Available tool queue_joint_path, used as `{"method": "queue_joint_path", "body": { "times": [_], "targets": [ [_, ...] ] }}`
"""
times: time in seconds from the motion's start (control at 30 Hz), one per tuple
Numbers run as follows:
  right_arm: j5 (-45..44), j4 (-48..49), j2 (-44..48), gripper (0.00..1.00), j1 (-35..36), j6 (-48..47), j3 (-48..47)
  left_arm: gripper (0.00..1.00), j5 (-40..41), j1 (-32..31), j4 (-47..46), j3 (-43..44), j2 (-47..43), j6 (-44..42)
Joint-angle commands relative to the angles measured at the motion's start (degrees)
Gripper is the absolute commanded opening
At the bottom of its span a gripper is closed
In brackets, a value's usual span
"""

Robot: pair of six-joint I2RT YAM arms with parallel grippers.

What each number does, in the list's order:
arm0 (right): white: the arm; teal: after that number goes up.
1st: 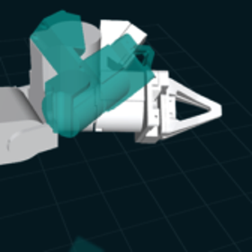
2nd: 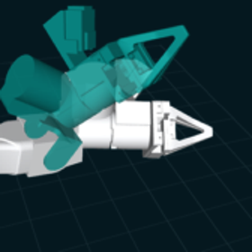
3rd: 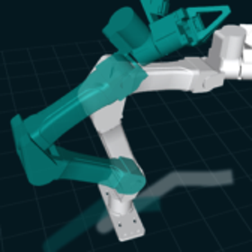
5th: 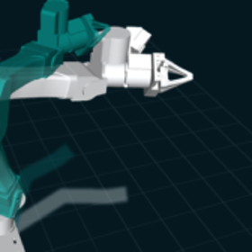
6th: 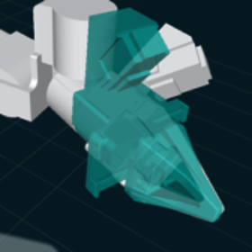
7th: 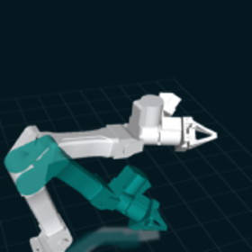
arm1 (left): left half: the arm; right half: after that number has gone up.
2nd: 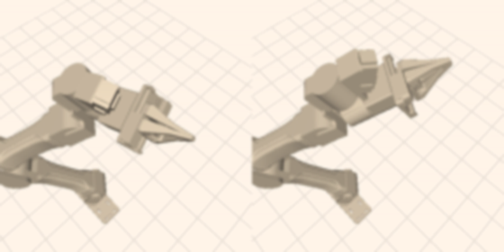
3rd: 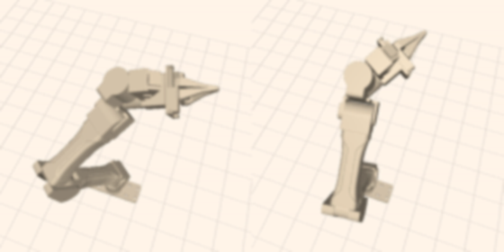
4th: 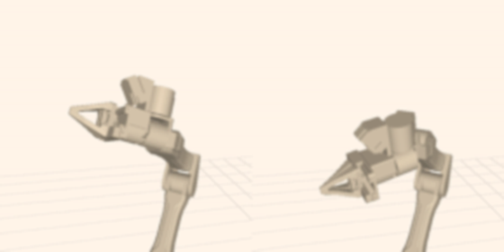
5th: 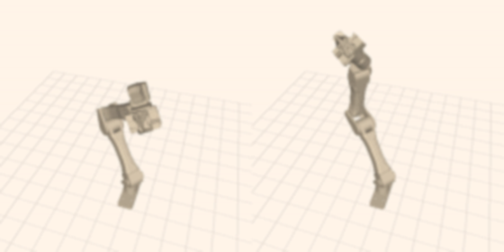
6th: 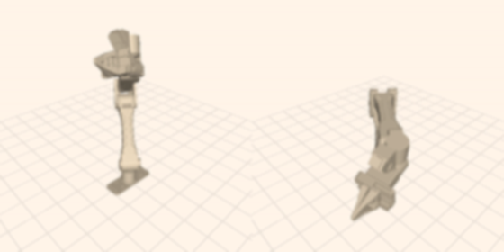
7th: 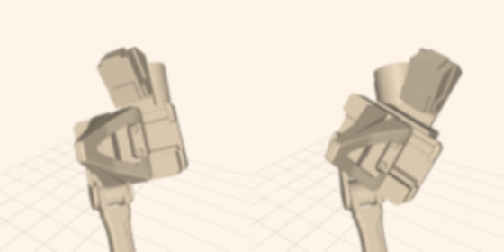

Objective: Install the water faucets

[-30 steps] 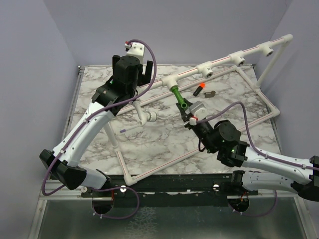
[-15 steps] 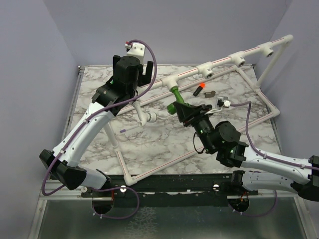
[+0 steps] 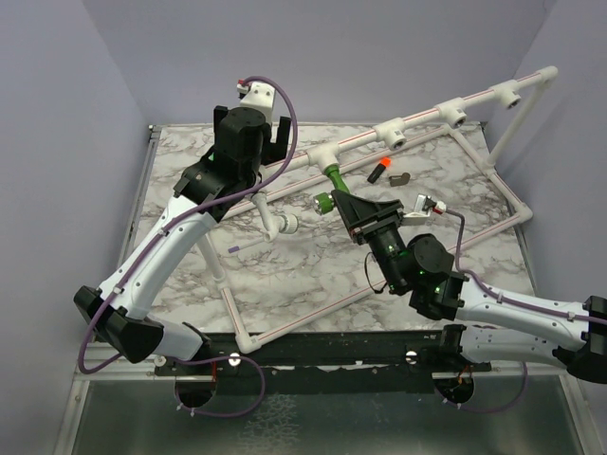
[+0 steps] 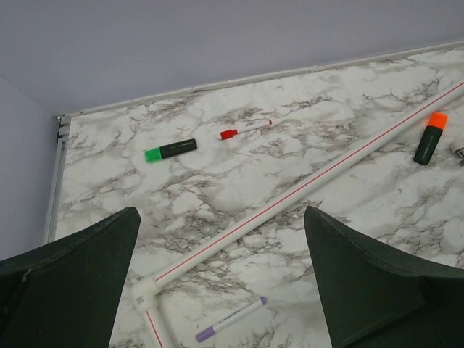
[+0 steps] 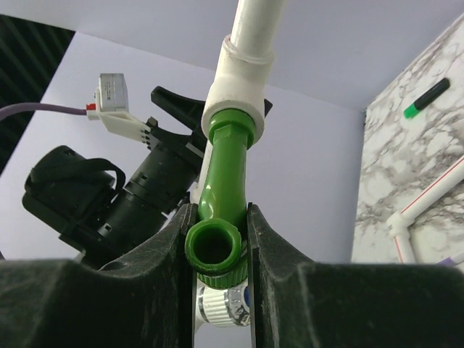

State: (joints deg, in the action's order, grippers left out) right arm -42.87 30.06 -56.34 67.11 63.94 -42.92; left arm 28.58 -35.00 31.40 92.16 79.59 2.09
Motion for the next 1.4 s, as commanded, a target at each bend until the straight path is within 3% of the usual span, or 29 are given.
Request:
{"method": "queue_joint_path", "body": {
  "times": [0.0,0.27,0.43,0.7,0.97,1.13,1.37],
  "targets": [
    [2.7,-1.0,-1.5,0.0,0.6,10.9,-2.0,0.96,-0.5,-0.9,1.3,-0.6,-1.8,-0.3],
    [3.3,-2.8,-3.1,0.01,0.6,6.7,-4.5,0.96,2.5,-0.9,-0.4,-2.1,-4.1,-0.7],
    [1.1,-7.7,-0.9,0.2,0.5,2.4,-4.7,0.97,2.9,-0.9,-1.0,-2.8,-4.3,-0.9],
    [0.3,-10.3,5.0,0.6,0.6,-1.8,-2.0,0.97,2.1,-0.9,-1.0,-2.9,-3.3,-0.7],
    [-2.2,-18.5,12.0,0.67,0.6,-7.5,-2.6,0.97,2.1,-0.9,-0.9,-2.5,-3.1,-0.8],
    [-3.9,-24.6,14.0,0.68,0.6,-20.1,-5.7,0.97,2.0,-0.9,-0.9,-2.4,-3.1,-0.9],
    [1.7,-20.8,17.0,0.7,0.6,-53.2,-6.7,0.97,1.8,-0.9,-0.7,-2.0,-2.9,-0.9]
  ]
}}
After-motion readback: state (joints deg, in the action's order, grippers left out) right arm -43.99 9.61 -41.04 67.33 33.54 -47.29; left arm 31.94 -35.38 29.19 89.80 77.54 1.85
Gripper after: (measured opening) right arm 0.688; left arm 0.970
